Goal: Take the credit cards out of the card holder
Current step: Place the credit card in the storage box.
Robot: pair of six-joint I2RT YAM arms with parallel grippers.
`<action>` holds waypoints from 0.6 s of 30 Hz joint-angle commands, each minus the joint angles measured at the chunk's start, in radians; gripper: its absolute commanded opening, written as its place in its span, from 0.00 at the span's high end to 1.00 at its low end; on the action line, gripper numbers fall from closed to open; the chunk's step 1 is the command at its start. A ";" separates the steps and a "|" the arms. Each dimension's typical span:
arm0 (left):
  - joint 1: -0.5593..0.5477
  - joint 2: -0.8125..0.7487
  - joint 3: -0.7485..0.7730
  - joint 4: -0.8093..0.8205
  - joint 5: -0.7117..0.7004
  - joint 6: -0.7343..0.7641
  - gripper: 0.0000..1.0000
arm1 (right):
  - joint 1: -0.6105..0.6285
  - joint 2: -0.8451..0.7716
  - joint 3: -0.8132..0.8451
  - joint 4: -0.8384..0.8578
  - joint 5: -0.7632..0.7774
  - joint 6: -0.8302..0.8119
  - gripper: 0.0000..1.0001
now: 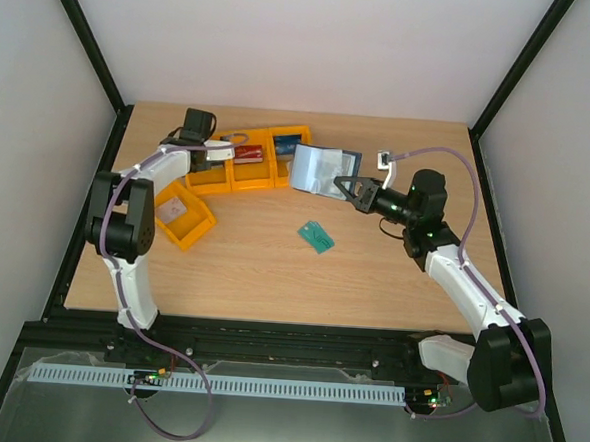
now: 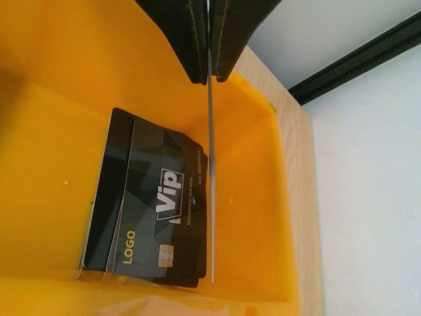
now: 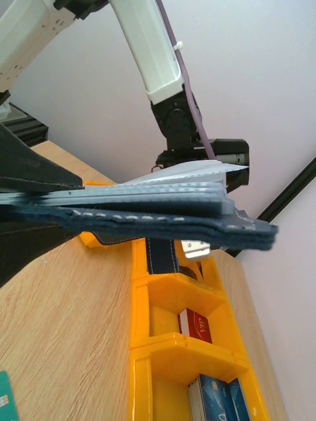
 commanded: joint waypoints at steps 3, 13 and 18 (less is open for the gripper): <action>-0.005 0.102 0.042 0.083 -0.132 0.008 0.98 | -0.006 0.008 0.043 0.015 -0.011 -0.023 0.98; -0.008 0.163 0.070 0.142 -0.192 -0.019 0.87 | -0.007 0.028 0.044 0.026 -0.029 -0.015 0.98; -0.003 0.173 0.072 0.127 -0.161 -0.023 0.78 | -0.009 0.037 0.056 0.022 -0.035 -0.016 0.98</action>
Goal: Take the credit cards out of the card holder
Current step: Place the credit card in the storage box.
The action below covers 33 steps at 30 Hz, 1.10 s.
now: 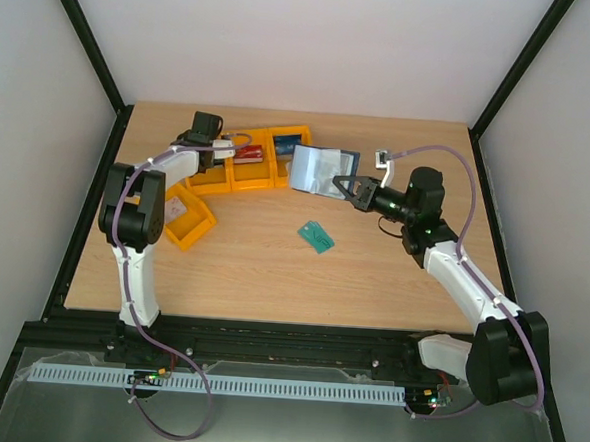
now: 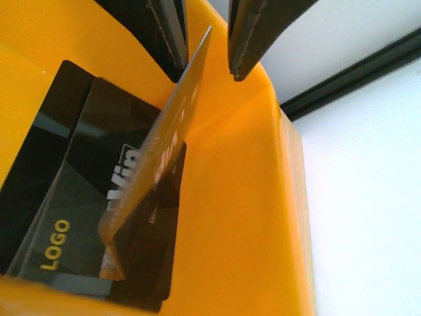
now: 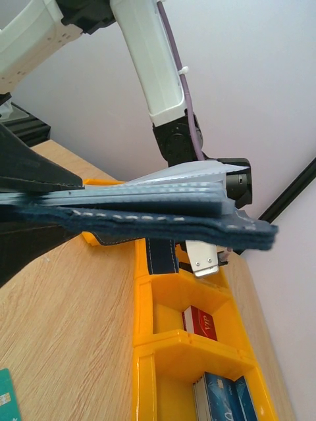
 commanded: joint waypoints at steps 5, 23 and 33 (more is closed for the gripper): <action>0.009 0.007 0.065 -0.107 0.064 -0.068 0.68 | -0.008 -0.001 0.044 0.019 -0.028 -0.011 0.99; 0.035 -0.182 0.290 -0.427 0.170 -0.410 0.18 | -0.008 -0.027 0.057 -0.041 -0.018 -0.029 0.98; 0.013 -0.475 0.236 -0.645 0.669 -0.730 0.01 | -0.008 -0.036 0.054 -0.041 -0.021 0.001 0.98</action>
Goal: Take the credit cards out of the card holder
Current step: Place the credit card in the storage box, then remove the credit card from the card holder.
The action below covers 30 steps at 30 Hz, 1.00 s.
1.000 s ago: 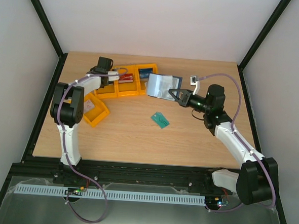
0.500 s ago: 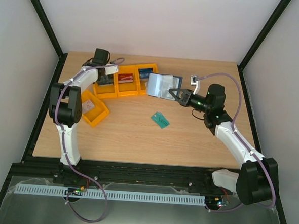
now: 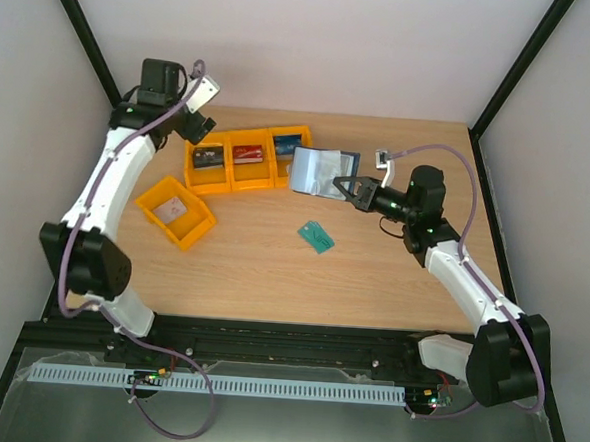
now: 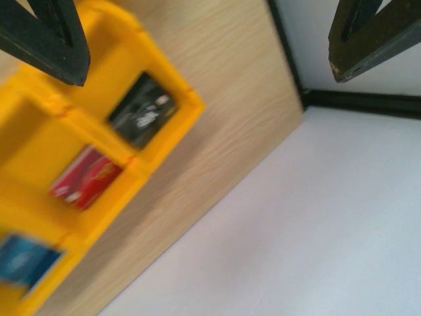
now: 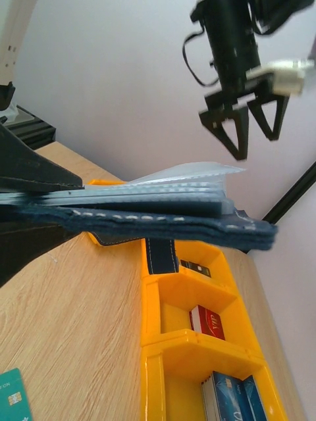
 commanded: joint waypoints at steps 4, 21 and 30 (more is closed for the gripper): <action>-0.036 -0.163 -0.085 -0.184 0.720 -0.328 0.01 | 0.001 -0.013 0.048 0.032 -0.018 0.051 0.98; -0.250 -0.200 -0.274 -0.081 1.165 -0.597 0.00 | 0.173 -0.025 0.037 0.253 -0.080 0.155 0.98; -0.170 -0.210 -0.300 -0.105 1.081 -0.545 0.01 | 0.180 -0.117 0.054 0.193 -0.083 0.075 0.98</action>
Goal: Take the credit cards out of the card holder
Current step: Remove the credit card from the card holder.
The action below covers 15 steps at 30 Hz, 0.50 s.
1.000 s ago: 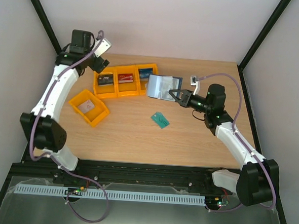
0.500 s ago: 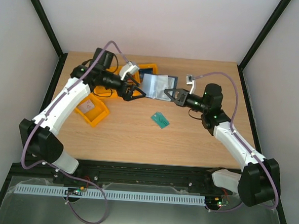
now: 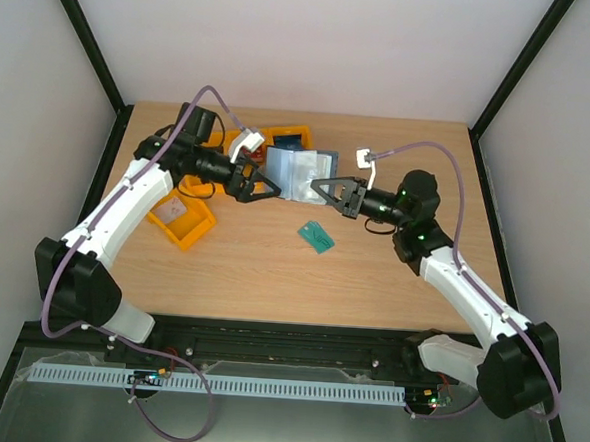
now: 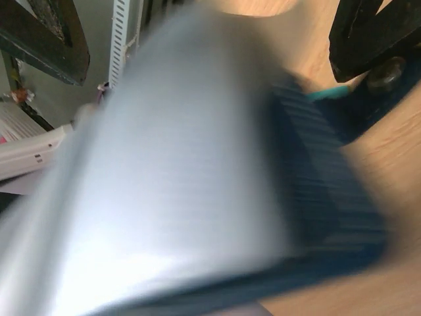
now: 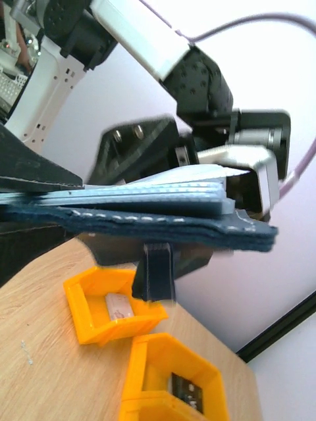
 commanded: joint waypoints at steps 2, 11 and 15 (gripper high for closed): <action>0.031 -0.024 -0.014 0.014 -0.016 0.001 0.01 | 0.008 -0.095 0.028 0.020 -0.033 -0.061 0.98; -0.028 -0.023 0.019 0.012 0.113 0.010 0.00 | 0.008 -0.059 -0.018 0.165 -0.051 0.042 0.98; -0.028 -0.014 0.050 0.039 0.107 -0.026 0.00 | 0.008 -0.052 -0.011 0.161 -0.066 0.020 0.98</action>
